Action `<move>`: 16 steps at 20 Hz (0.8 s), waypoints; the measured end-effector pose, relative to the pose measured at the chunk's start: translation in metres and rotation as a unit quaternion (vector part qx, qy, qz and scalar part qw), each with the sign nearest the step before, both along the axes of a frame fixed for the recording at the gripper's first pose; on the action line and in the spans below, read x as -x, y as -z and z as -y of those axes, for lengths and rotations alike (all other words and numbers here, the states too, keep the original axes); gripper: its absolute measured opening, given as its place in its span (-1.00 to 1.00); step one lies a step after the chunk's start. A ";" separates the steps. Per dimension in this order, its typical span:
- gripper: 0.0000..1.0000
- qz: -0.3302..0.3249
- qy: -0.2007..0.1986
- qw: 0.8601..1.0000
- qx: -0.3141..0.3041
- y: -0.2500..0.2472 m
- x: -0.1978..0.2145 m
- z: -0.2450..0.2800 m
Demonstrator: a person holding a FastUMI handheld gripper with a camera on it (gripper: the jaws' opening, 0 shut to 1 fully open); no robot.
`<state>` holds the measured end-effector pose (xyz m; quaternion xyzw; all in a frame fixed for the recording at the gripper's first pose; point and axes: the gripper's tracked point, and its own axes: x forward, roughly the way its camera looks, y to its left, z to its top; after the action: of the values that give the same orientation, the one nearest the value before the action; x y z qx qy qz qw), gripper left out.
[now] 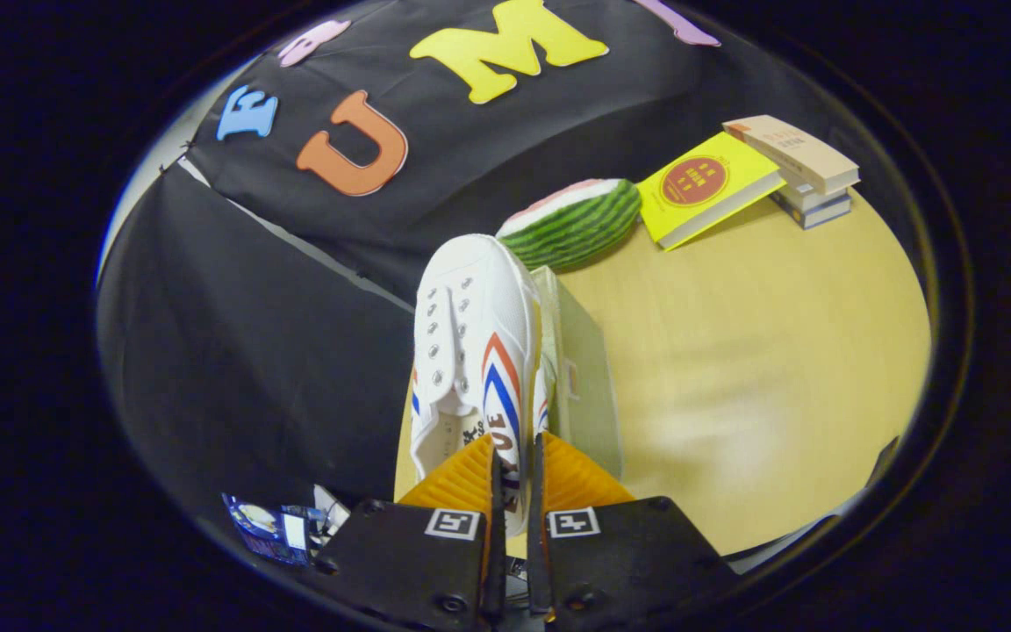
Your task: Open the storage box then place both shoes into the box .Put the left shoe in first, then the right shoe, with the right side of both shoes facing outward in a uniform manner.
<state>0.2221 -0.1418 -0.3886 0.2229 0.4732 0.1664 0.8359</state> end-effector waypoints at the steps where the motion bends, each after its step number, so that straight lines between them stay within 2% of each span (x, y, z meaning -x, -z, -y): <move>1: -0.70 0.006 0.001 1.000 0.007 0.000 0.000 0.003; 7: -0.70 0.046 0.043 0.997 0.046 -0.013 -0.003 0.013; 11: -0.70 0.052 0.039 0.997 0.049 -0.003 -0.003 0.006; 12: -0.57 0.057 0.042 0.997 0.044 -0.001 -0.005 0.006; 13: -0.17 0.085 0.053 0.994 0.045 -0.004 -0.016 0.005; 16: 1.00 0.165 0.051 0.971 0.163 -0.020 -0.029 0.040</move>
<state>0.2506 -0.1820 -0.3682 0.0773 0.3371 0.0790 0.9349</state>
